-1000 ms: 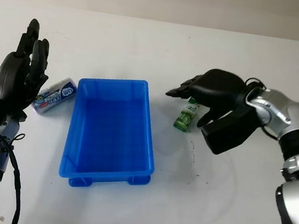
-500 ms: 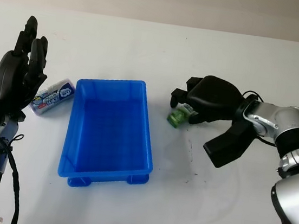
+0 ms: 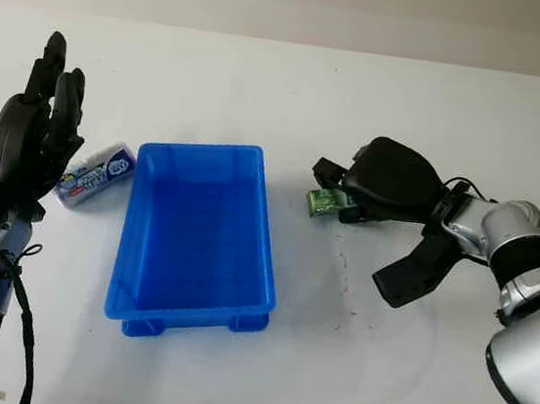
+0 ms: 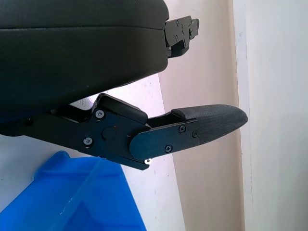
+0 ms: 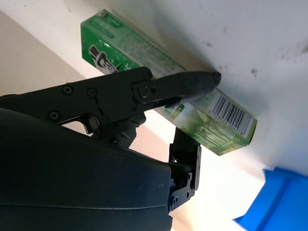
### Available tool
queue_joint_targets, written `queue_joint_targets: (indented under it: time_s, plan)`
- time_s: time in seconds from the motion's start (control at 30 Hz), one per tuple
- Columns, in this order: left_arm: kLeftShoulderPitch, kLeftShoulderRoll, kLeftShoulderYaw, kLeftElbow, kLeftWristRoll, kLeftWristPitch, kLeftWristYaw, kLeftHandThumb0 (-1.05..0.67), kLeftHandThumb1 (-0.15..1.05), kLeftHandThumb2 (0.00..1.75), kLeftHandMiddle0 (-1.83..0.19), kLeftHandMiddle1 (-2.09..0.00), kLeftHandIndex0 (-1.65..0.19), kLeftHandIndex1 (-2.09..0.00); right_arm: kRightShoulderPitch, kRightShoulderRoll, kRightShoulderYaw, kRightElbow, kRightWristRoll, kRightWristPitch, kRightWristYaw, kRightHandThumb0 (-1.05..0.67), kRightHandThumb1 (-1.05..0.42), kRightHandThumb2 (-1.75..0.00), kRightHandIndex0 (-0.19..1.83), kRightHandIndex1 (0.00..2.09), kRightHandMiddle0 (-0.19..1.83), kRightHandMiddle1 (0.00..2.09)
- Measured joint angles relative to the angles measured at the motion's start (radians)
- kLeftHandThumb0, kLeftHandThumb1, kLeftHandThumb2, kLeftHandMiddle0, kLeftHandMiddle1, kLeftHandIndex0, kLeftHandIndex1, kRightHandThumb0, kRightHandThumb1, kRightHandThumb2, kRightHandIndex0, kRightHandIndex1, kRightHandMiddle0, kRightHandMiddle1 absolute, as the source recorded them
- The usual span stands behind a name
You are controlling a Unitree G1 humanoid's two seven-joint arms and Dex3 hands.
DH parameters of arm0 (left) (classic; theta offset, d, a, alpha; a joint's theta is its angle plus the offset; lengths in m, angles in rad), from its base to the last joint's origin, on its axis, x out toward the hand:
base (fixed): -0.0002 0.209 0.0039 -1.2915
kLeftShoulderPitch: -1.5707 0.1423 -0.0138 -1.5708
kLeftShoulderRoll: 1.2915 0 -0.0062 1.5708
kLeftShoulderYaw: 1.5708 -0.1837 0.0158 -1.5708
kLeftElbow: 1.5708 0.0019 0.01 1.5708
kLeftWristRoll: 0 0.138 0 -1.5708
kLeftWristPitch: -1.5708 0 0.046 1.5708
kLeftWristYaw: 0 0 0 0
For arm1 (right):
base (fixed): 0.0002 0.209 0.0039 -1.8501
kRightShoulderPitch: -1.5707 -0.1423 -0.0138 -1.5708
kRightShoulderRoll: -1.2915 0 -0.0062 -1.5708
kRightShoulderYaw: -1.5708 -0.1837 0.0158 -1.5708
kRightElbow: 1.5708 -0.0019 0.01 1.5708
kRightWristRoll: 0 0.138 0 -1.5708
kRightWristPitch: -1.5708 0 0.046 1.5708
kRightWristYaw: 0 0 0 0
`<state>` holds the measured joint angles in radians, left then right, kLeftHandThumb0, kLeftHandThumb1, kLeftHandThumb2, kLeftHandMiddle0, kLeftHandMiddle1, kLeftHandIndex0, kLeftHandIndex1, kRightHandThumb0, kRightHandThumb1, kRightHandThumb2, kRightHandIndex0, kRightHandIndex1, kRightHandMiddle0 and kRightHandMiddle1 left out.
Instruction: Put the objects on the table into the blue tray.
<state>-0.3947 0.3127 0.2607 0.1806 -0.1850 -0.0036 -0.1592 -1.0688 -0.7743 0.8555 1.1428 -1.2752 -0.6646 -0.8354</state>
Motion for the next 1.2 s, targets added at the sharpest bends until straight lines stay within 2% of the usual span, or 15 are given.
queue_joint_targets:
  time_s: [0.07,0.2,0.37,0.5,0.6,0.77,0.83,0.97,1.07,1.17,1.2]
  plan:
    - [0.000,0.000,-0.001,0.000,0.000,0.000,-0.001,-0.82,1.05,0.65,0.17,-0.05,0.19,-0.02,-0.008,0.010,-0.033,-0.001,0.056,-0.005,0.023,-0.50,-1.03,-0.14,0.82,2.09,0.61,2.09]
    - [-0.003,0.000,-0.003,0.002,0.000,0.000,-0.006,-0.81,1.05,0.65,0.18,-0.05,0.19,-0.01,-0.060,0.023,-0.143,-0.017,0.188,-0.005,0.034,-0.49,-1.03,-0.07,0.86,2.09,0.66,2.09]
    - [-0.008,0.000,-0.004,0.002,0.000,0.003,0.000,-0.81,1.05,0.65,0.16,-0.06,0.18,-0.02,-0.137,0.038,-0.236,-0.067,0.277,-0.007,0.037,-0.48,-1.05,-0.16,0.99,2.09,0.75,2.09]
    - [-0.009,0.000,-0.004,0.002,0.000,0.003,0.000,-0.82,1.05,0.65,0.16,-0.06,0.19,-0.03,-0.160,0.069,-0.271,-0.128,0.300,-0.013,0.029,-0.50,-1.05,-0.16,1.03,2.09,0.74,2.09]
    - [-0.012,-0.001,-0.005,0.003,0.000,0.003,0.000,-0.82,1.05,0.65,0.16,-0.05,0.19,-0.03,-0.160,0.108,-0.274,-0.170,0.299,-0.014,0.012,-0.49,-1.05,-0.20,1.11,2.09,0.83,2.09]
    - [-0.013,-0.002,-0.004,0.005,-0.003,0.003,-0.001,-0.80,1.05,0.65,0.18,-0.05,0.19,0.00,-0.160,0.156,-0.276,-0.217,0.300,-0.089,0.006,-0.52,-1.05,-0.25,1.16,2.09,0.89,2.09]
    - [-0.013,-0.003,-0.004,0.004,-0.004,0.003,0.000,-0.80,1.05,0.65,0.18,-0.05,0.19,0.00,-0.160,0.176,-0.281,-0.238,0.321,-0.131,0.040,-0.56,-1.05,-0.21,1.10,2.09,0.86,2.09]
    - [-0.013,-0.007,-0.005,0.003,-0.004,0.004,0.007,-0.81,1.05,0.65,0.18,-0.05,0.19,0.00,-0.146,0.214,-0.299,-0.270,0.402,-0.227,0.163,-0.52,-1.05,-0.19,1.09,2.09,0.82,2.09]
    - [-0.013,-0.012,-0.005,0.000,-0.004,0.006,0.015,-0.81,1.05,0.64,0.17,-0.06,0.18,-0.01,-0.122,0.233,-0.315,-0.284,0.452,-0.284,0.252,-0.52,-1.05,-0.23,1.06,2.09,0.78,2.09]
    - [-0.012,-0.018,-0.006,-0.005,-0.002,0.010,0.026,-0.82,1.05,0.64,0.15,-0.06,0.18,-0.02,-0.092,0.238,-0.326,-0.307,0.493,-0.313,0.353,-0.56,-1.05,-0.25,0.99,2.09,0.72,2.09]
    - [-0.011,-0.020,-0.006,-0.008,-0.001,0.011,0.029,-0.82,1.05,0.64,0.15,-0.06,0.18,-0.03,-0.081,0.239,-0.332,-0.319,0.516,-0.317,0.399,-0.57,-1.05,-0.26,0.89,2.09,0.65,2.09]
